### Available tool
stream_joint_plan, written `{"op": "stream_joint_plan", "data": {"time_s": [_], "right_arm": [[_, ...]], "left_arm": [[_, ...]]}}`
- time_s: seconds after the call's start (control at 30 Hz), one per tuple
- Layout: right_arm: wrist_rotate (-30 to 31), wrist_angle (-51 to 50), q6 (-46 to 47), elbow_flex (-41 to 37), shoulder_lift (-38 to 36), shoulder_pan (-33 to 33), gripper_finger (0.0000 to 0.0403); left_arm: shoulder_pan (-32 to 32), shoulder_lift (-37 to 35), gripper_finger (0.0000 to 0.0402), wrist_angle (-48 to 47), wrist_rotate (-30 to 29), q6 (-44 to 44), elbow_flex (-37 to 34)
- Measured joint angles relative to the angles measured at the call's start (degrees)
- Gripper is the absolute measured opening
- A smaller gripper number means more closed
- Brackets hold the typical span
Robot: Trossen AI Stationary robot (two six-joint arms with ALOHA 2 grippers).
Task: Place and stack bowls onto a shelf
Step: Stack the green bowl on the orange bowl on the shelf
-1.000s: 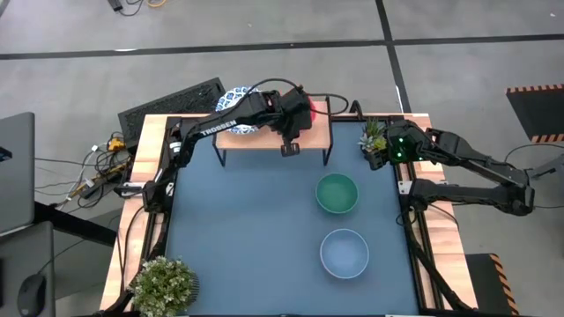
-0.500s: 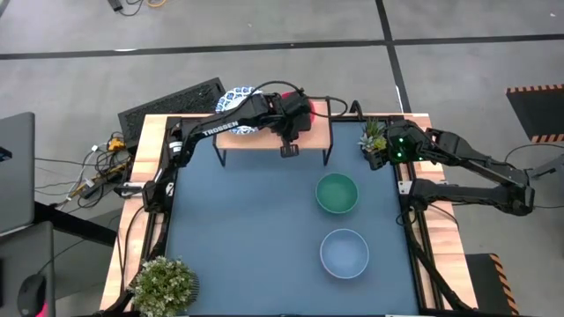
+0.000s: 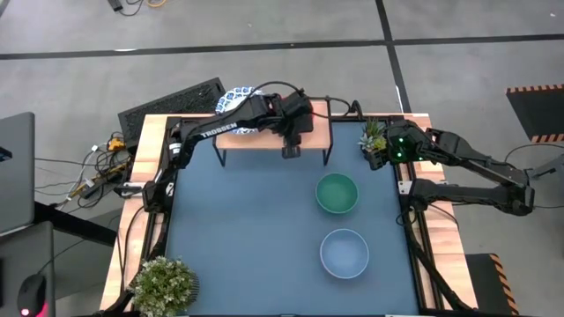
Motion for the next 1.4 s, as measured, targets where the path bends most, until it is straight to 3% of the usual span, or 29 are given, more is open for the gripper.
{"op": "stream_joint_plan", "data": {"time_s": [0.23,0.57,0.73,1.17,1.4], "right_arm": [[0.0,0.0,0.0,0.0,0.0,0.0,0.0260],[-0.2,0.0,-0.1,0.0,0.0,0.0,0.0260],[-0.2,0.0,-0.8,0.0,0.0,0.0,0.0260],[-0.4,-1.7,-0.9,0.0,0.3,0.3,0.0260],[-0.4,-2.1,-0.9,0.0,0.5,0.2,0.0260]], "left_arm": [[-0.2,-0.4,0.0188,1.6,-0.6,0.2,2.8],[-7.8,-1.4,0.0195,1.6,19.1,14.8,2.5],[-11.6,1.5,0.0195,2.5,19.8,21.9,2.4],[-14.3,13.8,0.0194,9.4,24.3,26.7,2.5],[-16.2,17.9,0.0194,9.2,22.9,29.8,2.5]]}}
